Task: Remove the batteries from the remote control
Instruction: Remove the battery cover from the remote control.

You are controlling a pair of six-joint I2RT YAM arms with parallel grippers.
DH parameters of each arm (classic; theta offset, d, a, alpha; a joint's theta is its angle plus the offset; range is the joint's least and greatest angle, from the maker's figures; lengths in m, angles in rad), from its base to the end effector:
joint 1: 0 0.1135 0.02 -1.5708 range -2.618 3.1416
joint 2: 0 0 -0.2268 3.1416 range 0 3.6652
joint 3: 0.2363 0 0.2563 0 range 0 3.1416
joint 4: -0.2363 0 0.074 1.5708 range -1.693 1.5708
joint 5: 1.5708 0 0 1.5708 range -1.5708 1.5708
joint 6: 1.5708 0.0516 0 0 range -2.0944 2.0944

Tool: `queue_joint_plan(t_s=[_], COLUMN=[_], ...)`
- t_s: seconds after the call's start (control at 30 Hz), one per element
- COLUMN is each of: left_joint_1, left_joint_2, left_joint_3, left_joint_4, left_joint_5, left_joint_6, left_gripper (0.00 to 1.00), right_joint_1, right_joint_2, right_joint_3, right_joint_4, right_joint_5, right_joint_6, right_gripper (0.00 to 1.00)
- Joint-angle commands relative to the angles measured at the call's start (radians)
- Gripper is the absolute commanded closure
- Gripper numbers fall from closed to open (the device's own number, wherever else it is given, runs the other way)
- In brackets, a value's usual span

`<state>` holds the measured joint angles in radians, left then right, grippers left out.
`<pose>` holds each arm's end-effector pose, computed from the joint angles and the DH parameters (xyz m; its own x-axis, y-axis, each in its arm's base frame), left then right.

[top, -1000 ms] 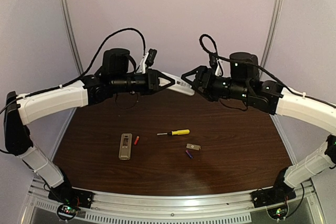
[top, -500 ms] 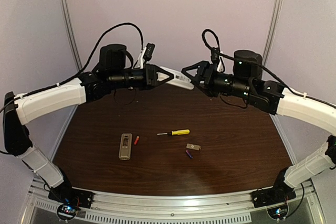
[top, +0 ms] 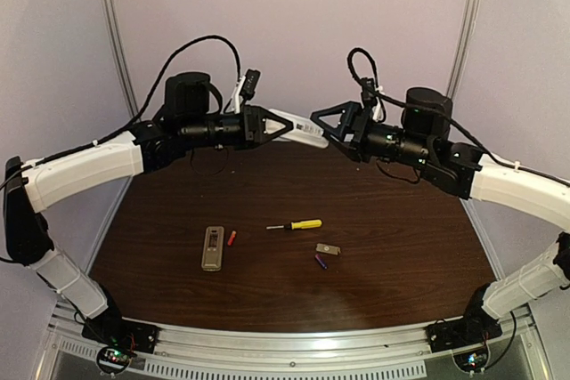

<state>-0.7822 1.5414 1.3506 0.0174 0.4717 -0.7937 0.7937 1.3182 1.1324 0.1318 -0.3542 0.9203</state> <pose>0.2584 -0.2898 0.3312 -0.7598 -0.1403 -0.6348 0.5757 0.3086 -0.7572 0.2267 0.2560 0.3394 -0.7483 0.3036 -0.5898 -0.5219 0.2794 0.8060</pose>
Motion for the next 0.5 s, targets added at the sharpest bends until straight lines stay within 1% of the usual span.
queue_joint_plan(t_s=[0.0,0.47], left_joint_1=[-0.072,-0.071], left_joint_2=[-0.005,0.008], left_joint_3=[0.041,0.054], left_joint_4=[0.138,0.117], left_joint_5=[0.21,0.221], left_joint_6=[0.001,-0.005], left_gripper=[1.0,1.0], right_joint_1=[0.039,0.038], right_joint_2=[0.011,-0.016], right_joint_3=[-0.007,-0.027], right_joint_4=[0.137,0.123], right_joint_5=[-0.197,-0.22], right_joint_6=[0.021,-0.001], right_gripper=[0.24,0.23])
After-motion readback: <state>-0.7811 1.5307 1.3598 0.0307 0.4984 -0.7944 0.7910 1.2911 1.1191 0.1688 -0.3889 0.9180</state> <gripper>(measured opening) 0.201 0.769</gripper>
